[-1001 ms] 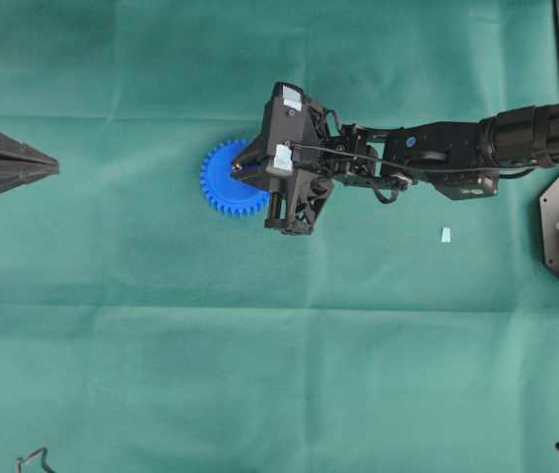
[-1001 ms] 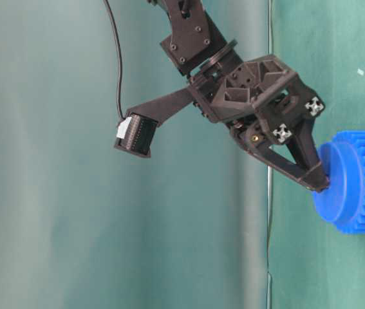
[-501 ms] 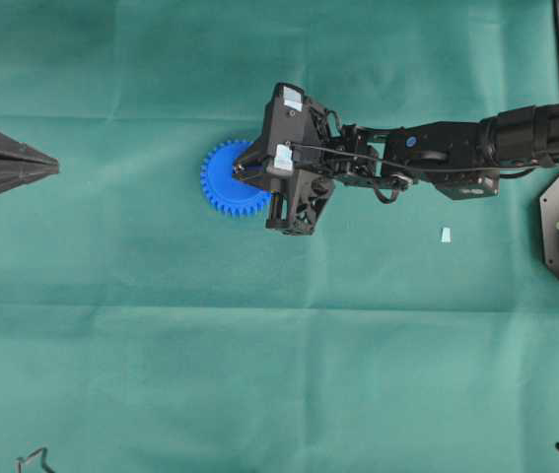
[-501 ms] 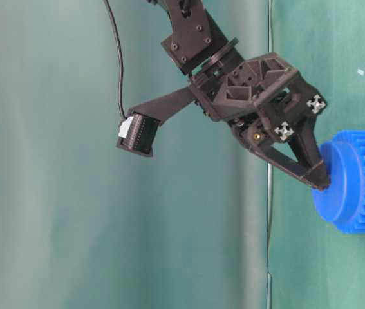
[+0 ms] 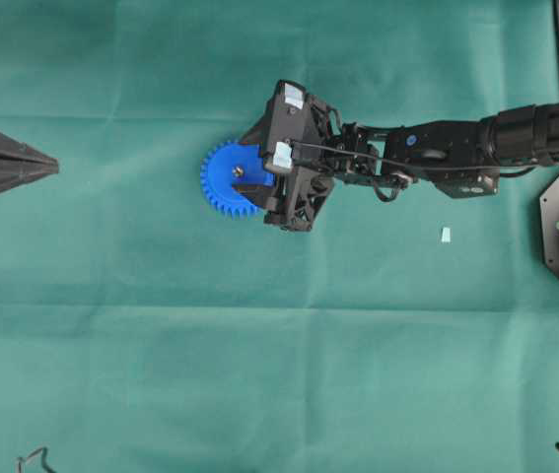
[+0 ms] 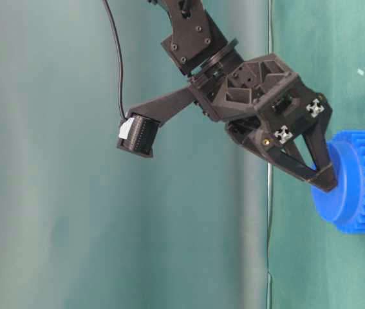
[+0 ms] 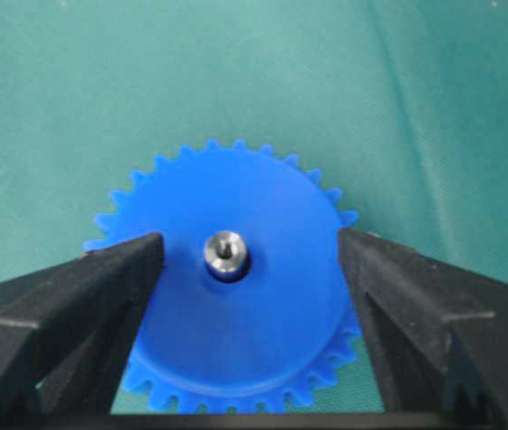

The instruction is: Insert the shaft into the center hole of the gear.

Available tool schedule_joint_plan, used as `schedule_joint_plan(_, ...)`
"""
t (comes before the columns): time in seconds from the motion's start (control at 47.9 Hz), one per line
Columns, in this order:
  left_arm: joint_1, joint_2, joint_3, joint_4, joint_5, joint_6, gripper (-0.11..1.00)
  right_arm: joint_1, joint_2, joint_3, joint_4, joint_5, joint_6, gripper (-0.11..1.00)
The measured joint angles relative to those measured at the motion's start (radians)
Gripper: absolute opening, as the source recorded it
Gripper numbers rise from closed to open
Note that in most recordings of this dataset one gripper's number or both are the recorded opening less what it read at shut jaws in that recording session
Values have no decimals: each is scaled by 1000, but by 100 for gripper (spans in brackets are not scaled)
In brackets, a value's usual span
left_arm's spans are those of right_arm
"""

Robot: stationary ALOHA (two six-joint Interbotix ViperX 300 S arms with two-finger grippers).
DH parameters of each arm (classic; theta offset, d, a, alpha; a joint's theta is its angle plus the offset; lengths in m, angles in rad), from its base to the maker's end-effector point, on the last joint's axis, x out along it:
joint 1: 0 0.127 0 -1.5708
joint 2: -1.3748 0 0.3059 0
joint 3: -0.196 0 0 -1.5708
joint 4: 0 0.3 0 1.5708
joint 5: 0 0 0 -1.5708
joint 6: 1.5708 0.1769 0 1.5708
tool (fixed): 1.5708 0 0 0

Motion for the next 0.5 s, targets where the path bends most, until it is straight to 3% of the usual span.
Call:
schedule_joint_plan(0.25,0,0,0,0,0,0,0,0,-18,-2,2,20,-3,90)
schedule_joint_plan(0.501,0,0,0,0,-2,0,0,0,-144,3,-6,64,-14,90)
